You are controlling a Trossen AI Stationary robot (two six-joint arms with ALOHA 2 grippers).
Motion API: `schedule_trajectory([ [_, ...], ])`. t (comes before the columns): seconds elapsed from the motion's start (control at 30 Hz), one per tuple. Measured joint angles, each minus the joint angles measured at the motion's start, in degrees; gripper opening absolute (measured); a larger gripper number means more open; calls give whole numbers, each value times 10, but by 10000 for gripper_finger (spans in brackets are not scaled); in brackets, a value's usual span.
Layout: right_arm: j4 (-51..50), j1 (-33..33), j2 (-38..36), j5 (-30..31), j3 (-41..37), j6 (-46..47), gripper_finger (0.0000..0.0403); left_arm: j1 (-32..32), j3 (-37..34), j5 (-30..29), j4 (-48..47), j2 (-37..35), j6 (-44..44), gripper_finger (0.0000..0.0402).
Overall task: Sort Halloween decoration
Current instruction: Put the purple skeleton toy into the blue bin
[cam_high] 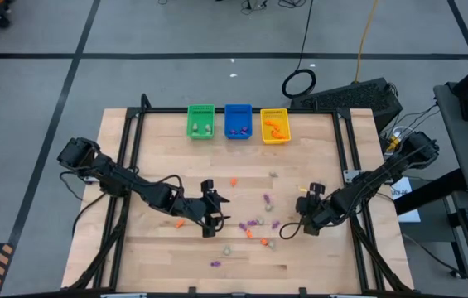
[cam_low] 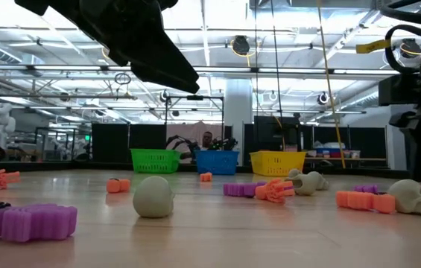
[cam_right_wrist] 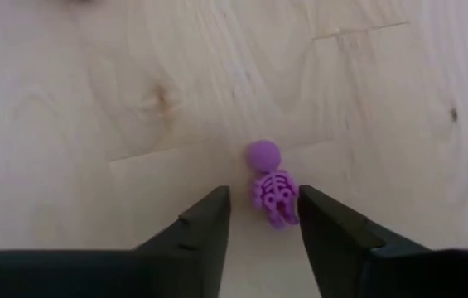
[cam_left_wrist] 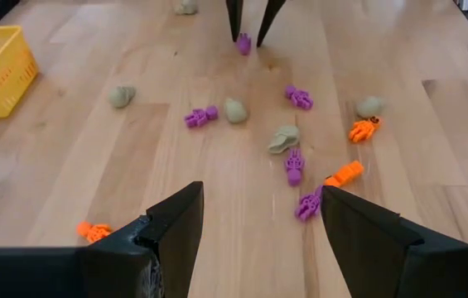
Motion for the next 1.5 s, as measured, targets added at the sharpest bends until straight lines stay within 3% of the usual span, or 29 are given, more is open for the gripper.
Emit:
schedule_trajectory([
  [0.43, 1, 0, 0, -7, 0, 21, 44, 0, 0, 0, 0, 0, 0, 242],
  [0.93, 1, 0, 2, -1, 77, -44, 22, 0, 0, 0, 0, 1, 0, 242],
  [1.23, 125, 0, -14, 34, 122, -186, 22, 0, 0, 0, 0, 1, 0, 242],
  [1.5, 261, 2, -74, 83, 111, -318, 22, -4, 0, 0, -1, 1, 0, 242],
])
